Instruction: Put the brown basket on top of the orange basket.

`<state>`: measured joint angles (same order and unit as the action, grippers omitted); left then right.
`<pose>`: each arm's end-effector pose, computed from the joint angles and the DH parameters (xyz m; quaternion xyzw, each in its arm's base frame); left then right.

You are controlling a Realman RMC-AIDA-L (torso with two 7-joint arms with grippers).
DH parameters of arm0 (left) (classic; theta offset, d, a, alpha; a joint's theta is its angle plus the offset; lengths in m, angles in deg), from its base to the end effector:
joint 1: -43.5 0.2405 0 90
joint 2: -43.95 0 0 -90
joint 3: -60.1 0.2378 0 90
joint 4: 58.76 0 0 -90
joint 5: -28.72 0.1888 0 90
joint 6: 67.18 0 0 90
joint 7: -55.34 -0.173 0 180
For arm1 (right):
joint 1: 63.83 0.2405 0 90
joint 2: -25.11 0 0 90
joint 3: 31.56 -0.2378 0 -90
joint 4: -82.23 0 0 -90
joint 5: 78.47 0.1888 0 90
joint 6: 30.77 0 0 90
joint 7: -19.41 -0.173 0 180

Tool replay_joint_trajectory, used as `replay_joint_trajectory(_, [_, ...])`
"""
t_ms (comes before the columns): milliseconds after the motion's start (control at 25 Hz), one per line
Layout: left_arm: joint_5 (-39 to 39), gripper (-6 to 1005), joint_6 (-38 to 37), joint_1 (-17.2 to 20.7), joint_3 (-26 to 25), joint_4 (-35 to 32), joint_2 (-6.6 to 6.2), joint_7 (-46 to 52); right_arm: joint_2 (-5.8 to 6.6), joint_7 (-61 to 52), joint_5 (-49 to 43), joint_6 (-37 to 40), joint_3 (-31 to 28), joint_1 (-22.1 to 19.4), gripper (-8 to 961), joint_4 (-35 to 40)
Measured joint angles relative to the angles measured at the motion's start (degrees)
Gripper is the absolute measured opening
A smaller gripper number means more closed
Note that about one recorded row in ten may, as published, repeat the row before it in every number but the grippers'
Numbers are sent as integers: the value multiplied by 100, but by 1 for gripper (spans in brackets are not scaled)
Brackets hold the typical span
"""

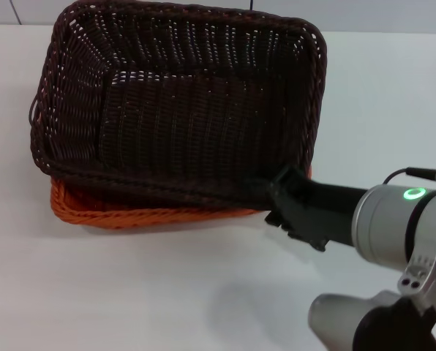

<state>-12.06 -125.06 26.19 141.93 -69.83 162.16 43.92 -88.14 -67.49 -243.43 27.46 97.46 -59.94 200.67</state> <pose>-0.4233 0.2865 0.1118 -0.4469 -0.3277 -0.1152 0.8244 0.1059 0.2274 -0.0588 -0.8052 -0.5201 -0.2024 0.2007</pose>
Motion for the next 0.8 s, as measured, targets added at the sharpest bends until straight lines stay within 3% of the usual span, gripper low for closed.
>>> replay_joint_trajectory(560, [0,846,43,74,10,53,9,-1,122,-640,379,-231,679,356,614,-31])
replay_joint_trajectory(680, [0,846,52,77,15,58,9,-1,48,-987,368,-1012,483,304,614,-61])
replay_joint_trajectory(800, [1,846,60,79,18,61,9,-1,-91,-1724,381,-2306,143,192,614,-240])
